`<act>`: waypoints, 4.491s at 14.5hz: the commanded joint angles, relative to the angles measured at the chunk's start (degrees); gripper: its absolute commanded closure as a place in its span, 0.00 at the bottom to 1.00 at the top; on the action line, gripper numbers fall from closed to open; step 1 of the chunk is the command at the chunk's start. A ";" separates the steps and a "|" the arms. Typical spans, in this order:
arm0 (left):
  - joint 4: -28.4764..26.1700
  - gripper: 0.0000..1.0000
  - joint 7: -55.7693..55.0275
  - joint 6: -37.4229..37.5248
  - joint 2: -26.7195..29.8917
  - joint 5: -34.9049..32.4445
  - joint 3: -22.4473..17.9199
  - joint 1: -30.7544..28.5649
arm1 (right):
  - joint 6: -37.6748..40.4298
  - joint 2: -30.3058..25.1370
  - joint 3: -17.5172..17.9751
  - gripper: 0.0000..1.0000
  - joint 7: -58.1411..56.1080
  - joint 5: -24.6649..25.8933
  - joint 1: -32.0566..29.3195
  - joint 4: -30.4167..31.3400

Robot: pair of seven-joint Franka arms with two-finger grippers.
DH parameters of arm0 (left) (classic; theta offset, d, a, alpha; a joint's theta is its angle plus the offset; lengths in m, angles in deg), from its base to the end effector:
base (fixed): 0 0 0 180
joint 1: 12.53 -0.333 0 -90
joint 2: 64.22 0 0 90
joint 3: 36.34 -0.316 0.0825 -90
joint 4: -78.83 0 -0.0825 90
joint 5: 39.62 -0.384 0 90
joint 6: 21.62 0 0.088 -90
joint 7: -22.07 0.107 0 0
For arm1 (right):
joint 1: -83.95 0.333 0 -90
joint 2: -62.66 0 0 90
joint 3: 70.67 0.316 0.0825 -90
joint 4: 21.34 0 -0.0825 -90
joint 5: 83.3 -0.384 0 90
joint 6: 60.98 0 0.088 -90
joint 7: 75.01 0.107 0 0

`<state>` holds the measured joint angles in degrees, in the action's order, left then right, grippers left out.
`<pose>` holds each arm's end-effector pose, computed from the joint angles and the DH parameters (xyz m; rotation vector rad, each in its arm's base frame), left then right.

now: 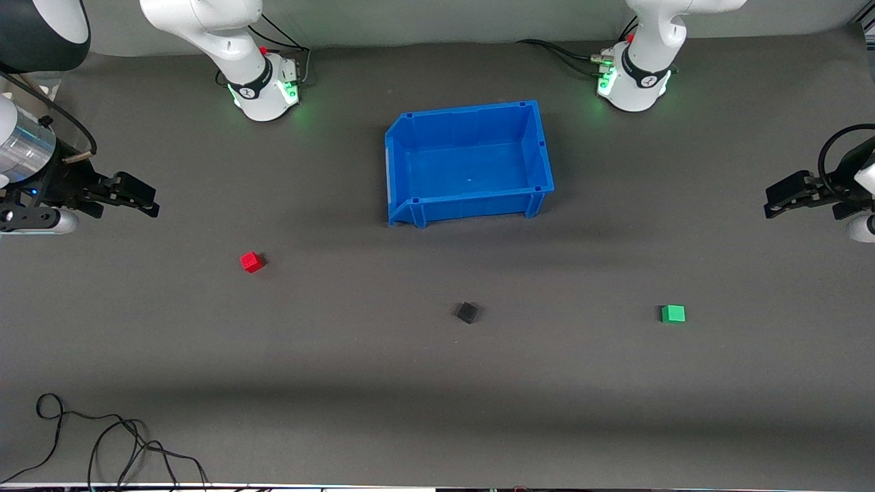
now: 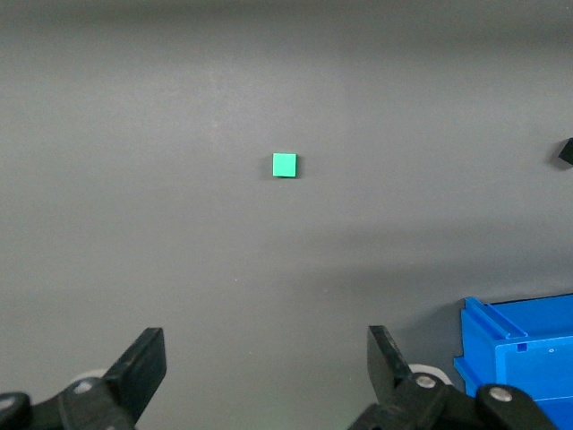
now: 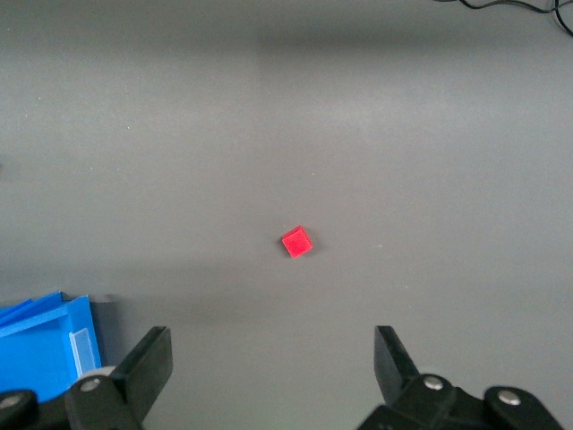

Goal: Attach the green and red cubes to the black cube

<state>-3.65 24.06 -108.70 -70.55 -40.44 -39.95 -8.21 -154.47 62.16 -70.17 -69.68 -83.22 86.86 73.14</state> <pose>0.5837 -0.0078 0.6190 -3.1195 0.0731 0.0471 0.5546 0.0329 0.5976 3.1390 -0.0525 -0.0132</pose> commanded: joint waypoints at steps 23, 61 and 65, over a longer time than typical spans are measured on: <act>-0.58 0.00 -76.60 -5.73 -8.33 17.86 -0.88 -8.36 | -14.34 2.68 -0.85 0.00 52.18 -0.60 0.08 16.35; -16.32 0.72 -51.11 -35.54 -31.55 38.96 -0.35 -11.18 | -43.97 25.02 -2.34 0.11 56.10 2.92 1.84 29.62; -11.32 0.72 -57.07 -32.38 -31.46 38.87 0.17 -10.31 | -43.00 23.79 -2.52 0.10 57.85 2.74 1.84 29.88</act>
<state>-17.52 -29.06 -143.54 -103.03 -1.98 -39.74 -19.81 -198.25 87.42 -72.46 -12.88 -81.66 88.83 102.43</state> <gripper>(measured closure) 0.630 0.101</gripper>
